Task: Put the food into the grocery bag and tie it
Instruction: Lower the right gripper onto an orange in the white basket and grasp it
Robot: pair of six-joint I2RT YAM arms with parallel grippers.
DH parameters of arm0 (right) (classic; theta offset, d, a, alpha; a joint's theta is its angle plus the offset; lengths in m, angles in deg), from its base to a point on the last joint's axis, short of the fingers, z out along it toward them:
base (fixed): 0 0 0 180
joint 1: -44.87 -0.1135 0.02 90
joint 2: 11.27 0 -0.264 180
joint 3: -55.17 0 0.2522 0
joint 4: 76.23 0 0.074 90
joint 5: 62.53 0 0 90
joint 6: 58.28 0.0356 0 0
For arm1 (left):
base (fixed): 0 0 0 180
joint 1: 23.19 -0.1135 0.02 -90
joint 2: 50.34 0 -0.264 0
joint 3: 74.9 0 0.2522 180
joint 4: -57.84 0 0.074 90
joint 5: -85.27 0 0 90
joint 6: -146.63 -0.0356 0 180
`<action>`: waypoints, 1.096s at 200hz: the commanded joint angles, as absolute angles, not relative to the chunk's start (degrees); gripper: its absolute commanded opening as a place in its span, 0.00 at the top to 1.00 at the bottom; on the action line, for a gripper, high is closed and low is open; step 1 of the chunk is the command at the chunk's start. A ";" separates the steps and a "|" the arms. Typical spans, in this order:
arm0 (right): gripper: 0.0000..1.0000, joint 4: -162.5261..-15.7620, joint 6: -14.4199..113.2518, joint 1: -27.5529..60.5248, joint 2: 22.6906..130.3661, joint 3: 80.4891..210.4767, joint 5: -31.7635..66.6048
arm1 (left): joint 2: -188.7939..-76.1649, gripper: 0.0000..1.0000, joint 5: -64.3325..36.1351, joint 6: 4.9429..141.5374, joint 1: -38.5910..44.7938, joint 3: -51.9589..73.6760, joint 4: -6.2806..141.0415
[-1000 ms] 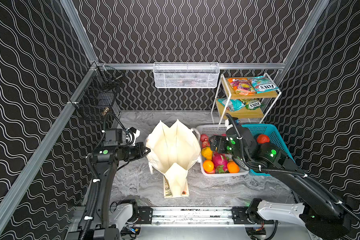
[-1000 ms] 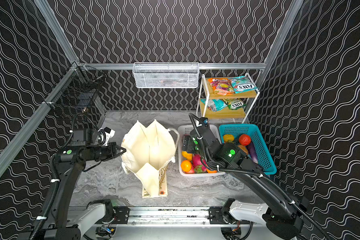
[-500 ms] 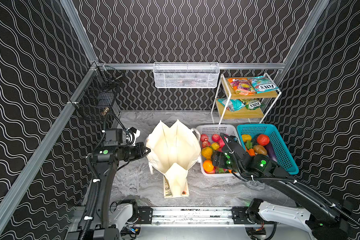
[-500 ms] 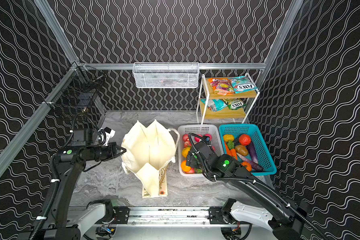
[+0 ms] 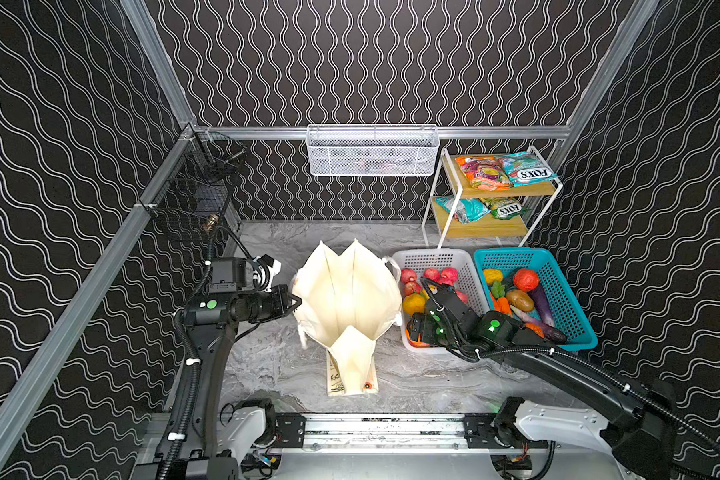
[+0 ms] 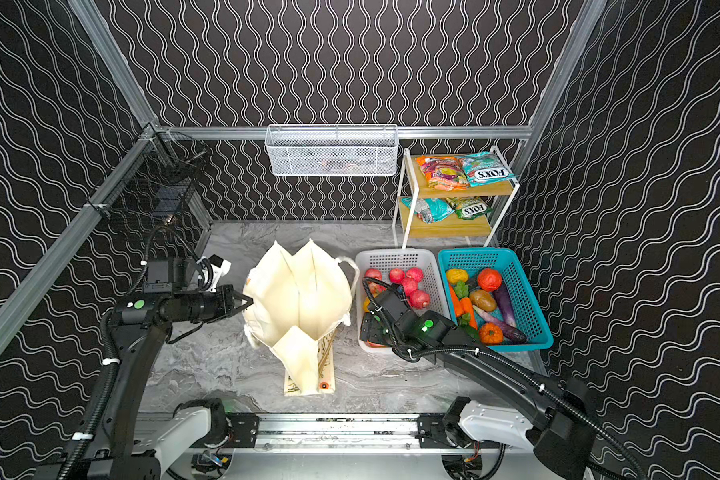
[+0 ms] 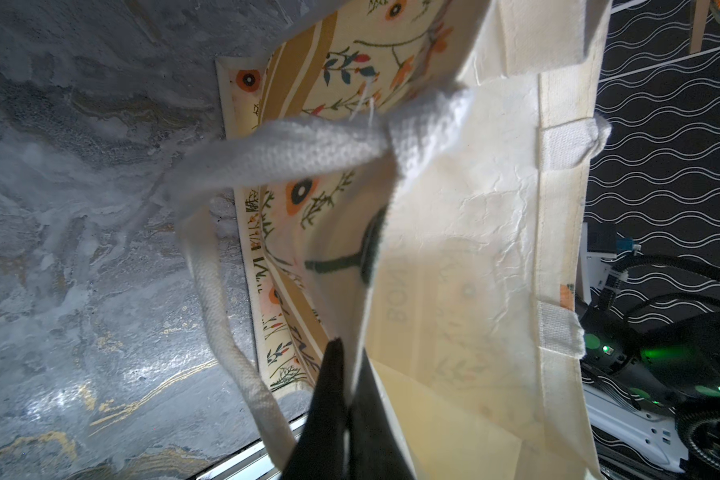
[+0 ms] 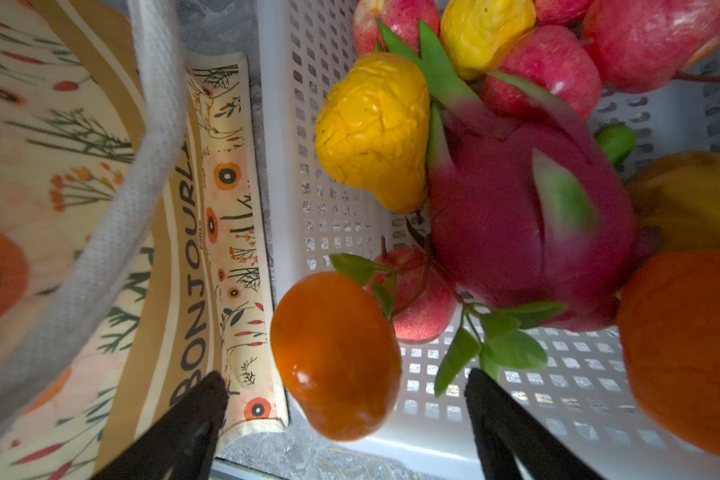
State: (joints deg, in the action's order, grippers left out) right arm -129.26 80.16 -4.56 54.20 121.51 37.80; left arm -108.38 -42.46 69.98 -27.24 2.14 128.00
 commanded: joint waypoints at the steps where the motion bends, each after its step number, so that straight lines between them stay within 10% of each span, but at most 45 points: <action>1: 0.08 -126.07 80.74 -4.44 54.80 120.88 37.32 | -107.99 1.00 -42.78 69.47 -27.11 1.84 128.20; 219: 0.50 -121.43 78.70 -0.24 58.26 118.19 32.31 | -106.41 1.00 -43.22 70.11 -27.14 1.39 128.11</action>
State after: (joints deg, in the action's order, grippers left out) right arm -121.83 79.03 -0.52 58.68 117.92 32.45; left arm -106.69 -42.51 70.17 -27.20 1.45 128.11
